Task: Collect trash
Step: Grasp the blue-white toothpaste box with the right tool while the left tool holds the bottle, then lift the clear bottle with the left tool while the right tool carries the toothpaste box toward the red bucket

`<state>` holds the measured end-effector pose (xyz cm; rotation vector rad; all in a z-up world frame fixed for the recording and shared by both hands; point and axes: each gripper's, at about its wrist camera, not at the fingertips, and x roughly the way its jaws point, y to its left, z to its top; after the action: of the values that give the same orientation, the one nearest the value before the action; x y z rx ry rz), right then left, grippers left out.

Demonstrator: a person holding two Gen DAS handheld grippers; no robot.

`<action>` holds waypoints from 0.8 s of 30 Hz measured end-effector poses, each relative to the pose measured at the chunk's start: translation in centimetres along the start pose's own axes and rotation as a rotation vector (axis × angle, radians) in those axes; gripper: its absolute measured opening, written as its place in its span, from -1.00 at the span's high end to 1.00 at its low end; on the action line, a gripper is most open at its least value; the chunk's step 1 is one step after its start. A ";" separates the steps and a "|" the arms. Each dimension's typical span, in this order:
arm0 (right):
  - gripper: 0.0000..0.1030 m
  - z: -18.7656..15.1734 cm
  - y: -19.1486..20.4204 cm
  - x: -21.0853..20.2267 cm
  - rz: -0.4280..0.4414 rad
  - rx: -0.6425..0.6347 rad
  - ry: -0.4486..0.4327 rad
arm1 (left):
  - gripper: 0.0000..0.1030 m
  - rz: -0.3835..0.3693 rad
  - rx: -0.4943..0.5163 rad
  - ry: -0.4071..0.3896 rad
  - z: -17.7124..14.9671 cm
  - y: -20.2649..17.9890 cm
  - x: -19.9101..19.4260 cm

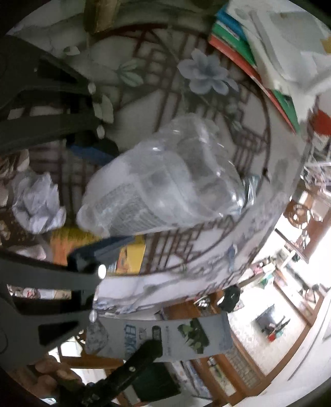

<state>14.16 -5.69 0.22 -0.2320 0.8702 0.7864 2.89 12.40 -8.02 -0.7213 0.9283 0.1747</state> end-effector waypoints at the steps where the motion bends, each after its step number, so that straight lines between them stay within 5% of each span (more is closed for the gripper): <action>1: 0.32 -0.4 -0.2 -0.8 0.002 0.022 -0.009 | 0.07 -0.005 0.014 -0.004 -0.1 -0.5 -0.2; 16: 0.32 -8.8 -4.4 -5.7 -0.086 0.288 0.004 | 0.08 -0.027 0.015 0.023 -1.9 -1.3 -0.8; 24: 0.32 -10.8 -6.9 -7.8 -0.130 0.366 -0.023 | 0.08 -0.062 0.126 -0.009 -2.6 -5.2 -1.9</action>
<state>9.50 -19.79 -1.64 0.0436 0.9508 0.4962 2.31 7.12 -5.01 -0.6317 0.8986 0.0643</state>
